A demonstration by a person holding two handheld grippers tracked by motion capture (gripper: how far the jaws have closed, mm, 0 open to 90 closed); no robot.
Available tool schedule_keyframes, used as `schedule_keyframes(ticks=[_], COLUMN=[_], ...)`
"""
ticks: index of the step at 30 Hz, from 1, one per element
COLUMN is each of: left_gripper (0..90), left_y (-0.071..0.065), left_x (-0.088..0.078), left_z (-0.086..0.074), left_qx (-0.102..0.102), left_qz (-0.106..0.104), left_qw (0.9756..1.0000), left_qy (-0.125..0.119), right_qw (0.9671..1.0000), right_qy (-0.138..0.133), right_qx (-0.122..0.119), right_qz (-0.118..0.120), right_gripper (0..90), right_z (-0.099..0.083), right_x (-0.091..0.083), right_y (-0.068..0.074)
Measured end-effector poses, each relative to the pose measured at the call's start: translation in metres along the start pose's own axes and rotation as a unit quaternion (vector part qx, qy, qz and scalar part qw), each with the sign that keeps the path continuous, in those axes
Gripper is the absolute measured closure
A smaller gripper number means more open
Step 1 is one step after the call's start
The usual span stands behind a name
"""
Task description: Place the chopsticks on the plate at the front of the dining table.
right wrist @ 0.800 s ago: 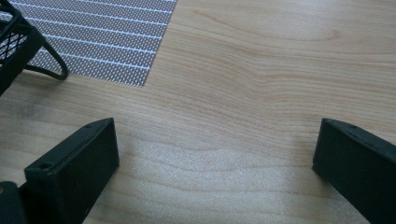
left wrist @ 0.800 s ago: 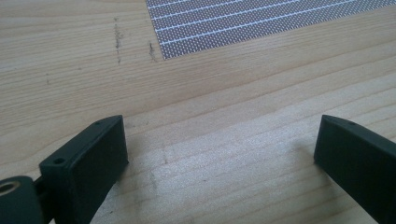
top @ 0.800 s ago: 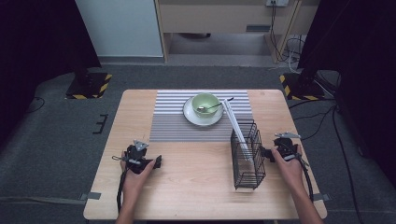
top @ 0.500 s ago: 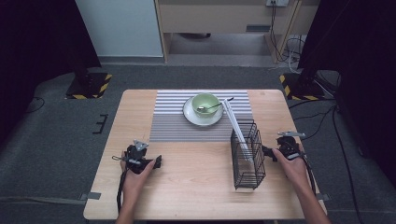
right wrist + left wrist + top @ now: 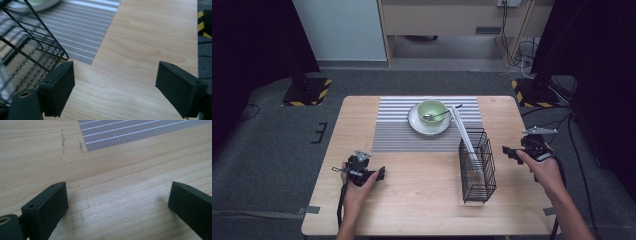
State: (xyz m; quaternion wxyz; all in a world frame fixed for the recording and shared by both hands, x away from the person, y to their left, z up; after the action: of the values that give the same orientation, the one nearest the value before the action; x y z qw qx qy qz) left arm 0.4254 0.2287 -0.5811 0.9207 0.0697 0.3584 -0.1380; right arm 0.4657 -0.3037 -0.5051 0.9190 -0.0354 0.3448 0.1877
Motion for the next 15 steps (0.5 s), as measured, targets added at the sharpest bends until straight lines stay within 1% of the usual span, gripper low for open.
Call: schedule_keyframes(ticks=[2,3,4,7,9,11,13,15], left_gripper=[1.9,1.9,1.9,1.9,1.9,1.9,1.9,1.9], left_y=[0.000,0.000,0.000,0.000,0.000,0.000,0.000,0.000], left_x=[0.000,0.000,0.000,0.000,0.000,0.000,0.000,0.000], left_z=[0.000,0.000,0.000,0.000,0.000,0.000,0.000,0.000], left_qx=[0.000,0.000,0.000,0.000,0.000,0.000,0.000,0.000], left_qz=[0.000,0.000,0.000,0.000,0.000,0.000,0.000,0.000], left_qw=[1.0000,1.0000,1.0000,1.0000,1.0000,1.0000,1.0000,1.0000], left_qy=[0.000,0.000,0.000,0.000,0.000,0.000,0.000,0.000], right_qw=[1.0000,1.0000,1.0000,0.9998,0.9995,0.9991,0.9985,0.9984], right_qy=[0.000,-0.003,-0.003,-0.008,-0.014,-0.017,-0.022,-0.024], right_qx=[-0.002,-0.007,-0.007,-0.011,-0.016,-0.019,-0.027,-0.029], right_qz=[0.002,0.006,0.006,0.016,0.026,0.033,0.042,0.043], right_gripper=[18.0,19.9,19.9,22.4,25.2,27.3,30.7,31.3], right_z=[0.003,0.014,0.014,0.027,0.040,0.047,0.061,0.065], right_x=[-0.003,-0.010,-0.010,-0.018,-0.024,-0.027,-0.032,-0.033], right_y=[0.000,0.001,0.001,0.003,0.009,0.013,0.020,0.022])
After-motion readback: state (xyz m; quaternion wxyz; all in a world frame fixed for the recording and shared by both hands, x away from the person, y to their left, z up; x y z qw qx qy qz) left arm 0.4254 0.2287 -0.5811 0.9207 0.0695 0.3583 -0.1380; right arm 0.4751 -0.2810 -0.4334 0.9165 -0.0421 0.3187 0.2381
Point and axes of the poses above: each handheld gripper's, and its own axes: x roughly forward along the jaws, z roughly out of its top, y roughly to its left, the point moved 5 cm from there along x, roughly forward along the jaws, and after that the axes turned 2 degrees about -y, right-handed, at the moved point
